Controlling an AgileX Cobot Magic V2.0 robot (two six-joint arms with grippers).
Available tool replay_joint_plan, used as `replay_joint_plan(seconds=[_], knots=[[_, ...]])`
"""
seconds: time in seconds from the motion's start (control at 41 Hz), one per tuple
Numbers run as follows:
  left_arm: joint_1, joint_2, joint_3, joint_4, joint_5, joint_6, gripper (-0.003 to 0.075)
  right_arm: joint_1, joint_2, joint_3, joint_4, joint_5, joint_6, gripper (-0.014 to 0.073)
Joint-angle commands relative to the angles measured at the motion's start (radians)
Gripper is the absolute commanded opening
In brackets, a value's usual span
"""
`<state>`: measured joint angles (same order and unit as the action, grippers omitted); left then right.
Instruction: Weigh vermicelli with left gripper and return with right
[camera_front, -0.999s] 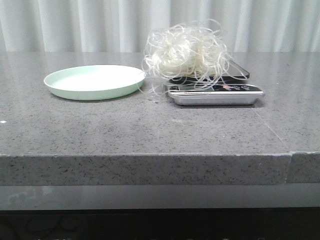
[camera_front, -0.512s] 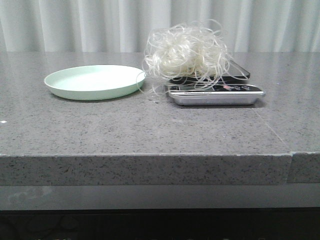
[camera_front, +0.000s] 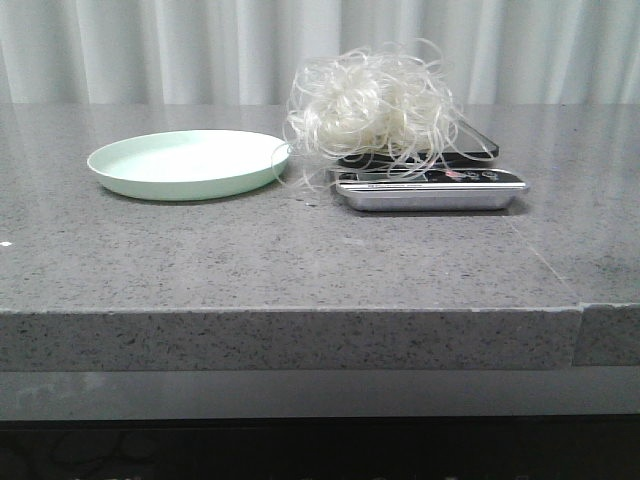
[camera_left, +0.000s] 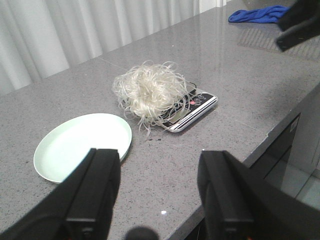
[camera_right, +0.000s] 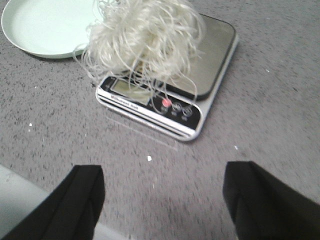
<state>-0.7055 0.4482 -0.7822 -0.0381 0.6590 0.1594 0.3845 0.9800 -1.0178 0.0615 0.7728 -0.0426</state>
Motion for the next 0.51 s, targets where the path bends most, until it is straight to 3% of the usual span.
replay_joint_plan(seconds=[0.0,0.487], knots=[[-0.001,0.006,-0.023,-0.015,-0.080,-0.009,0.0421,0.016,0.092,-0.113,0.004,-0.073,-0.017,0.0595],[-0.001,0.006,-0.023,-0.015,-0.080,-0.009,0.0421,0.033,0.539,-0.502,0.008,-0.055,-0.017,0.0595]])
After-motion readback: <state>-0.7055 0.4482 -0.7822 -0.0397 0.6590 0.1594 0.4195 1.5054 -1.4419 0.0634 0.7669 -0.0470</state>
